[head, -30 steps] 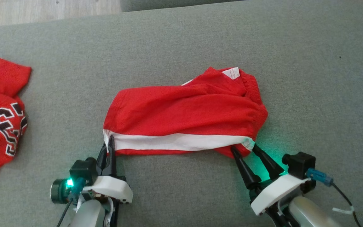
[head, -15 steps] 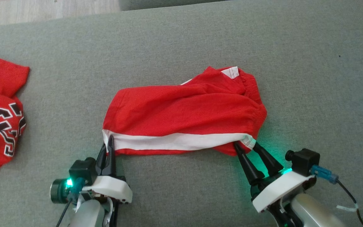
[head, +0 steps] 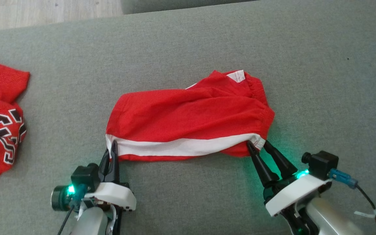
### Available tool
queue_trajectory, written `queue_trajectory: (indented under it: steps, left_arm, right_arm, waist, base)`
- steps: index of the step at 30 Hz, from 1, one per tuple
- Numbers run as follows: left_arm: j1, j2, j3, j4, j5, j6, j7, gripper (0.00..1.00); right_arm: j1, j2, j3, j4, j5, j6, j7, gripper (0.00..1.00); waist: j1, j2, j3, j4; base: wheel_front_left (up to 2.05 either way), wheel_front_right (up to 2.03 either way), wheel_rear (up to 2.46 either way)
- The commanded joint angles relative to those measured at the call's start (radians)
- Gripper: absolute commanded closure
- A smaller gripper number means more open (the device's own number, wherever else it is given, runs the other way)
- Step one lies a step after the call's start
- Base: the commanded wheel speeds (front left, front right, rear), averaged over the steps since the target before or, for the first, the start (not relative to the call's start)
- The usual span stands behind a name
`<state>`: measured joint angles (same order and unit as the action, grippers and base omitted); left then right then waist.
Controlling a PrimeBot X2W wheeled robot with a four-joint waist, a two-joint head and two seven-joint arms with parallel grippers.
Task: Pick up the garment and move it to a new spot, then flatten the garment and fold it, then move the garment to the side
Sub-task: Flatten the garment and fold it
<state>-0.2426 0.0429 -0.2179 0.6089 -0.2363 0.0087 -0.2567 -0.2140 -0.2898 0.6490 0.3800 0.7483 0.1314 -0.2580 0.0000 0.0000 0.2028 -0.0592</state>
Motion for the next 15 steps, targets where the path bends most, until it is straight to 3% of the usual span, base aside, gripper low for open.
queue_trajectory:
  steps: [1, 2, 3, 4, 6, 15]
  left_arm:
    - [-0.025, 0.007, 0.041, -0.020, 0.010, -0.001, -0.005, 1.00]
    - [-0.024, 0.007, 0.042, -0.019, 0.011, -0.001, -0.005, 1.00]
    - [-0.023, 0.007, 0.044, -0.018, 0.011, -0.001, -0.005, 1.00]
    - [-0.022, 0.007, 0.046, -0.016, 0.014, -0.002, -0.005, 1.00]
    - [-0.021, 0.007, 0.048, -0.015, 0.016, -0.003, -0.005, 1.00]
    - [-0.014, 0.007, 0.083, -0.069, 0.039, -0.025, -0.005, 1.00]
  right_arm:
    - [0.007, -0.009, 0.005, -0.035, 0.007, -0.001, -0.004, 0.28]
    - [0.009, -0.009, 0.004, -0.038, 0.007, -0.001, -0.004, 0.33]
    - [0.010, -0.008, 0.005, -0.041, 0.011, -0.001, -0.004, 0.51]
    - [0.010, -0.006, 0.005, -0.046, 0.013, -0.001, -0.004, 0.79]
    - [0.009, -0.005, 0.004, -0.051, 0.011, -0.001, -0.004, 1.00]
    - [0.017, -0.007, -0.060, -0.109, -0.028, -0.001, -0.004, 1.00]
  waist:
    - [0.0000, 0.0000, -0.002, -0.001]
    - [0.0000, 0.0000, -0.003, -0.001]
    - [0.0000, 0.0000, -0.005, -0.001]
    - [0.0000, 0.0000, -0.006, -0.002]
    - [0.0000, 0.0000, -0.010, -0.002]
    - [0.0000, 0.0000, -0.076, -0.005]
  base:
    - [0.00, 0.00, 0.00]
    - [0.00, 0.00, 0.00]
    - [0.00, 0.00, 0.00]
    - [0.00, 0.00, 0.00]
    - [0.00, 0.00, 0.00]
    - [0.00, 0.00, 0.00]
